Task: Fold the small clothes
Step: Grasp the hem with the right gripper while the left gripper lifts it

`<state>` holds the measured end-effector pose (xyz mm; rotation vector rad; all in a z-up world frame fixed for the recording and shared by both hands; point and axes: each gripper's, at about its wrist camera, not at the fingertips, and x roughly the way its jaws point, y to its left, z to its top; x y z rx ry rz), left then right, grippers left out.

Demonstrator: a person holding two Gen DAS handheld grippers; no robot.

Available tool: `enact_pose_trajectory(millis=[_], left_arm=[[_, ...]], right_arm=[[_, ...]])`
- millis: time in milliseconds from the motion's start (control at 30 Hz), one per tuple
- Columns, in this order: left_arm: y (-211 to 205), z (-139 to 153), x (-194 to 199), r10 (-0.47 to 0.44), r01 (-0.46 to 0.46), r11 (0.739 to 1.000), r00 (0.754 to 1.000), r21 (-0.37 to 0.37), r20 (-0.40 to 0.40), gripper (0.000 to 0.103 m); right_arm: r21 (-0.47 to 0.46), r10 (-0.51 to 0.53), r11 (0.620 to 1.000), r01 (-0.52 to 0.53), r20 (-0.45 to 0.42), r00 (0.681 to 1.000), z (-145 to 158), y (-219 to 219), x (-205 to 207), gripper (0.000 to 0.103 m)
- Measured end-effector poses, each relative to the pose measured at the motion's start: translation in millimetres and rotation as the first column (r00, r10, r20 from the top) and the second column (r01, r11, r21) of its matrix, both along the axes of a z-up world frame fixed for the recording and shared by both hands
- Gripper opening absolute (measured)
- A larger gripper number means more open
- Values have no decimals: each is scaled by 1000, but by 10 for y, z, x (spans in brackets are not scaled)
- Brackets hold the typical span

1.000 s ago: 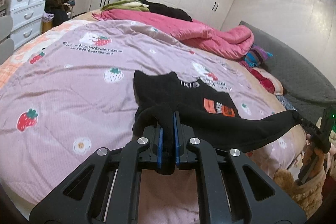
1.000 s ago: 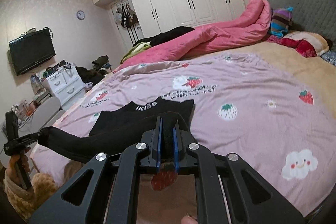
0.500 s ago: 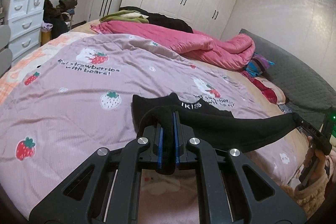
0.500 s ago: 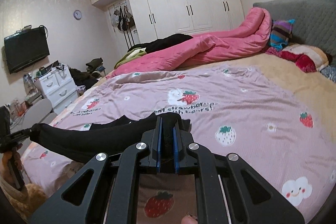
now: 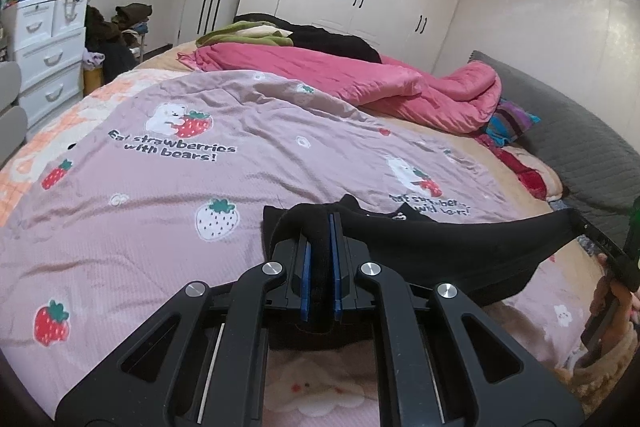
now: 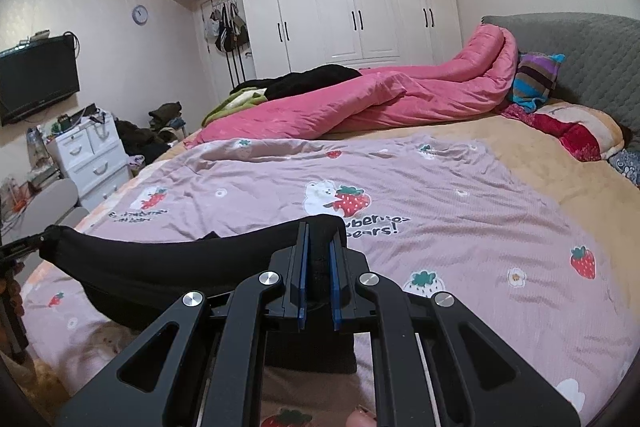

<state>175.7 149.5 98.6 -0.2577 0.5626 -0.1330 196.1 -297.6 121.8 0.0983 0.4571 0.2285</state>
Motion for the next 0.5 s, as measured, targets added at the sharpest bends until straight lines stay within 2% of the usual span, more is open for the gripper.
enact_pose_trajectory(millis=[500], left_arm=[[-27, -296, 495, 21, -17, 998, 998, 67, -57, 2]], right_arm=[[-44, -30, 999, 26, -92, 995, -381, 91, 565, 8]])
